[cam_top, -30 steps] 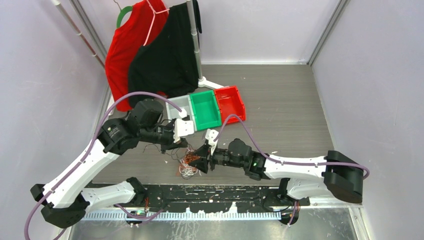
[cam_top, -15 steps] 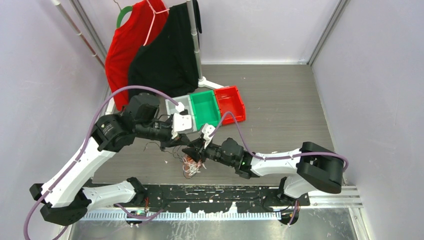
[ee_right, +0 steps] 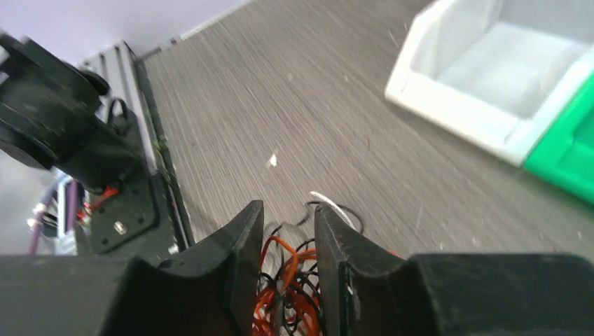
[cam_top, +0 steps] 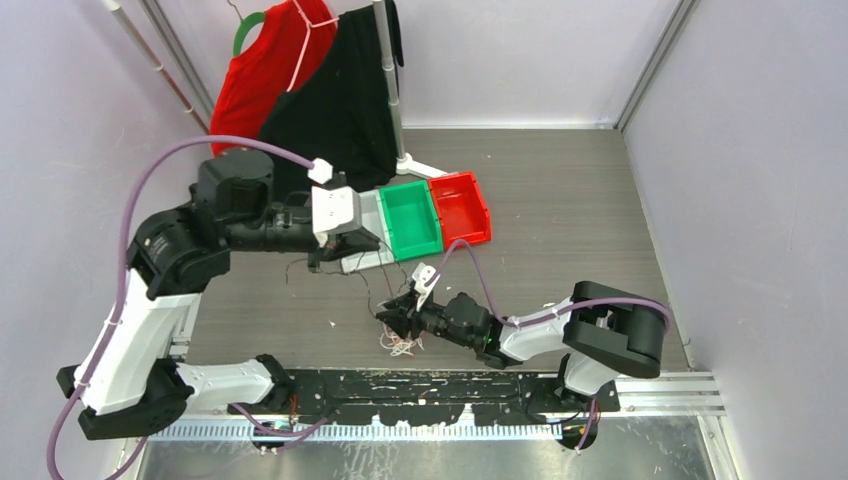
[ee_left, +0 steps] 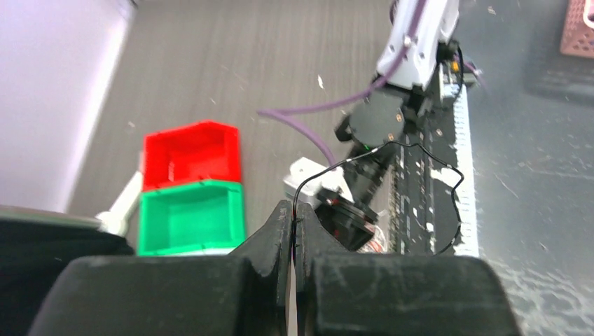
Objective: Untangle the cables
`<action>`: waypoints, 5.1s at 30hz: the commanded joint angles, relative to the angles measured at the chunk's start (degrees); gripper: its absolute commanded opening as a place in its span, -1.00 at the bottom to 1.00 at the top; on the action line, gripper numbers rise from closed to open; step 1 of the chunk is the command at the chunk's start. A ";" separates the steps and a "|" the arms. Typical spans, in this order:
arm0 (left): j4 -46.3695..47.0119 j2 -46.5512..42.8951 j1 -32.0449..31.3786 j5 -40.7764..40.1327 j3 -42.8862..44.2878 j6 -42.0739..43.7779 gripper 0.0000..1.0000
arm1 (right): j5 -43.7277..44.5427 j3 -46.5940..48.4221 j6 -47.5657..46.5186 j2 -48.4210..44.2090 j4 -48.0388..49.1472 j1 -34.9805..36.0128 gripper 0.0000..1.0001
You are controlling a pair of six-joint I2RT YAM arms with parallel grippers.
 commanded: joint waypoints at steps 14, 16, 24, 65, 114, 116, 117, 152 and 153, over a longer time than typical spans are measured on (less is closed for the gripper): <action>50.03 -5.51 0.07 -16.30 -1.51 2.87 -1.00 | 8.24 -7.78 5.61 10.43 12.15 3.00 -0.14; 55.41 -5.41 0.11 -18.38 -1.73 4.14 -1.00 | 8.50 -8.15 6.35 11.83 13.84 3.16 -0.13; 49.90 -5.46 0.13 -14.43 -1.29 4.94 -1.00 | 10.95 -7.35 5.82 4.96 10.88 3.21 0.14; 30.47 -8.71 0.15 -21.93 -29.72 5.91 -1.00 | 7.43 16.01 -8.97 -30.84 -34.12 -5.17 0.60; 51.26 21.16 18.88 -32.83 -29.40 17.92 -1.00 | 11.33 12.43 -2.85 -20.37 -37.50 -20.34 0.42; 49.96 21.75 18.84 -33.68 -30.49 18.07 -1.00 | 11.24 12.40 -2.74 -20.36 -37.78 -20.52 0.42; 49.45 22.14 18.88 -34.03 -30.74 18.15 -1.00 | 11.24 12.33 -2.74 -20.31 -37.79 -20.56 0.42; 57.40 38.04 18.77 -38.30 -35.43 14.72 -1.00 | 11.83 8.37 -1.82 -23.30 -39.88 -22.04 0.40; 57.00 37.97 18.74 -38.14 -34.92 14.02 -1.00 | 11.73 8.36 -2.01 -23.26 -39.95 -22.06 0.40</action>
